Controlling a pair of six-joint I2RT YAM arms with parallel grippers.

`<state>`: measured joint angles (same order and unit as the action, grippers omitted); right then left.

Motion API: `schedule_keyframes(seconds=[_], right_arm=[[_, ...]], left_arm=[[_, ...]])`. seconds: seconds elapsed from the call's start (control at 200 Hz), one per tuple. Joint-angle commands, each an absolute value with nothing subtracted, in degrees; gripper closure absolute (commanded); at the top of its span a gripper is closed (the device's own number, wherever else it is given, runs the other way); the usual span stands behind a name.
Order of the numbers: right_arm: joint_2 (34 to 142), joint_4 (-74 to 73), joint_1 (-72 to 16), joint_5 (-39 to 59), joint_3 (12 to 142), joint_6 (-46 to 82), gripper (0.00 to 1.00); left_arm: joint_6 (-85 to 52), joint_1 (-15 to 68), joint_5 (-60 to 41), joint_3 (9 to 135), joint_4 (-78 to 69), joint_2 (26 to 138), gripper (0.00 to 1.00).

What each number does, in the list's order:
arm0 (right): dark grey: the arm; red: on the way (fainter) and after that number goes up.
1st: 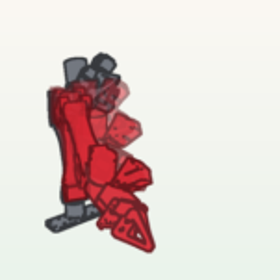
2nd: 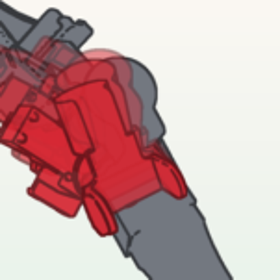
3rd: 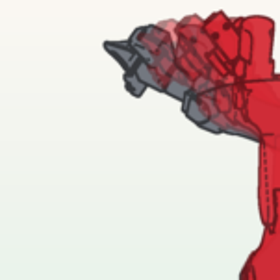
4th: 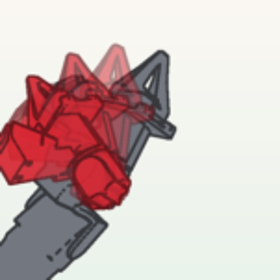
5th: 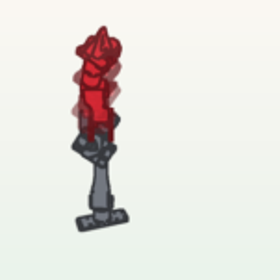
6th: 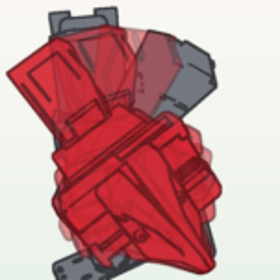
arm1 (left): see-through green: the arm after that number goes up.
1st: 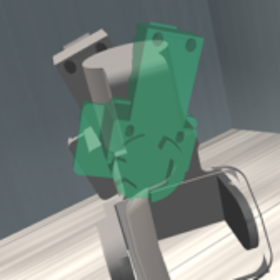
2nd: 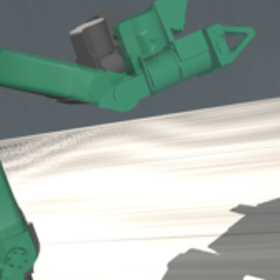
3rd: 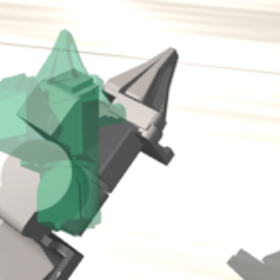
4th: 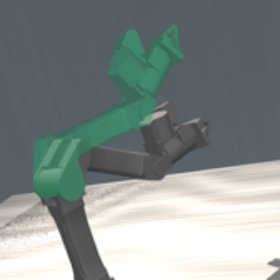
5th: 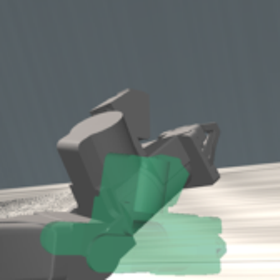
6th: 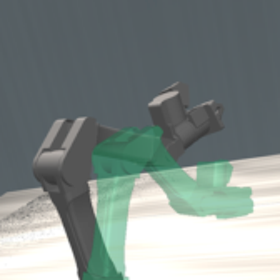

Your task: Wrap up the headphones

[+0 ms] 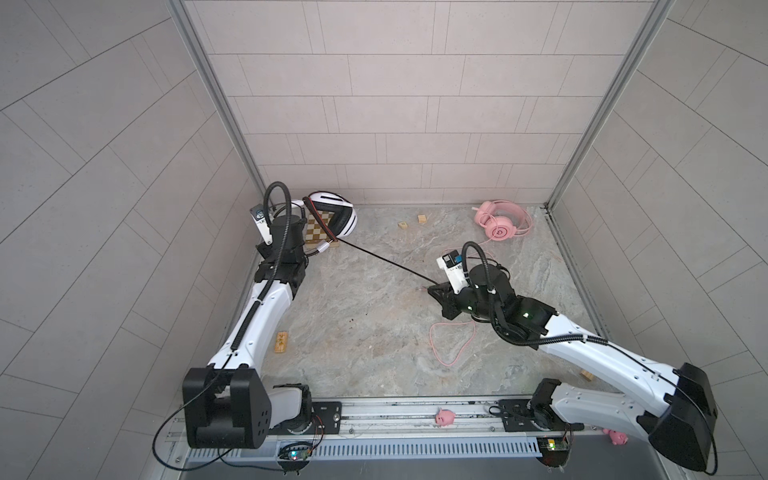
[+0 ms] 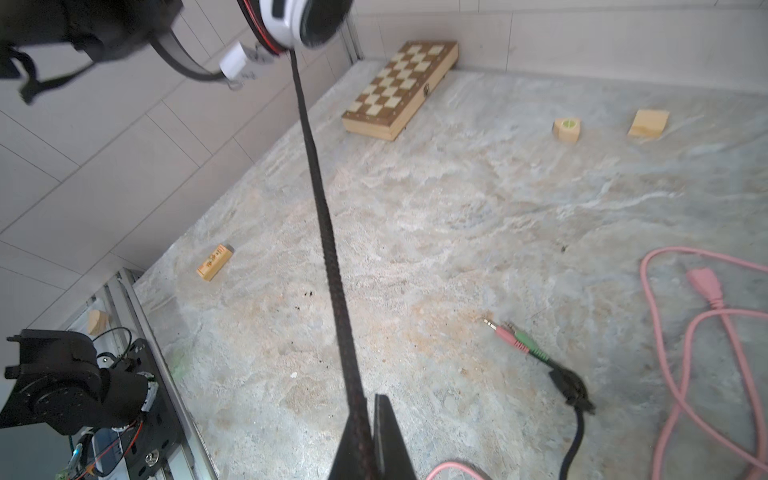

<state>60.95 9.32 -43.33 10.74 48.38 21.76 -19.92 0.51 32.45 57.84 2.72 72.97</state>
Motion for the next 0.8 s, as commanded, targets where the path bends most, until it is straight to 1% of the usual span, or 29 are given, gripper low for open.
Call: schedule_keyframes(seconds=[0.0, 0.145, 0.315, 0.48, 0.54, 0.661, 0.791], right_arm=[[57.5, 12.7, -43.3, 6.0, 51.0, 19.8, 0.93], [57.5, 12.7, -43.2, 4.7, 54.6, 18.1, 0.93], [59.1, 11.4, -41.2, 2.6, 59.3, 17.0, 0.92], [62.0, 7.5, -36.4, 6.1, 64.4, 18.4, 0.92], [62.8, 7.6, -34.6, 6.8, 66.5, 17.9, 0.92], [63.9, 7.4, -29.1, 9.4, 70.0, 18.5, 0.92], [64.3, 5.8, -21.8, 13.5, 71.1, 21.5, 0.92]], left_arm=[[-20.7, 0.3, 34.8, 60.4, -1.5, 73.9, 1.00], [-19.0, 2.7, 34.0, 60.8, -1.5, 77.2, 1.00], [-11.5, 7.0, 34.1, 60.9, -4.0, 79.5, 1.00], [-1.3, 14.3, 33.8, 61.3, -6.5, 82.3, 1.00], [0.3, 16.3, 31.7, 61.5, -6.6, 83.4, 1.00], [1.3, 19.2, 24.0, 62.5, -5.5, 85.5, 1.00], [3.8, 22.3, 20.2, 63.5, -4.0, 87.1, 1.00]])
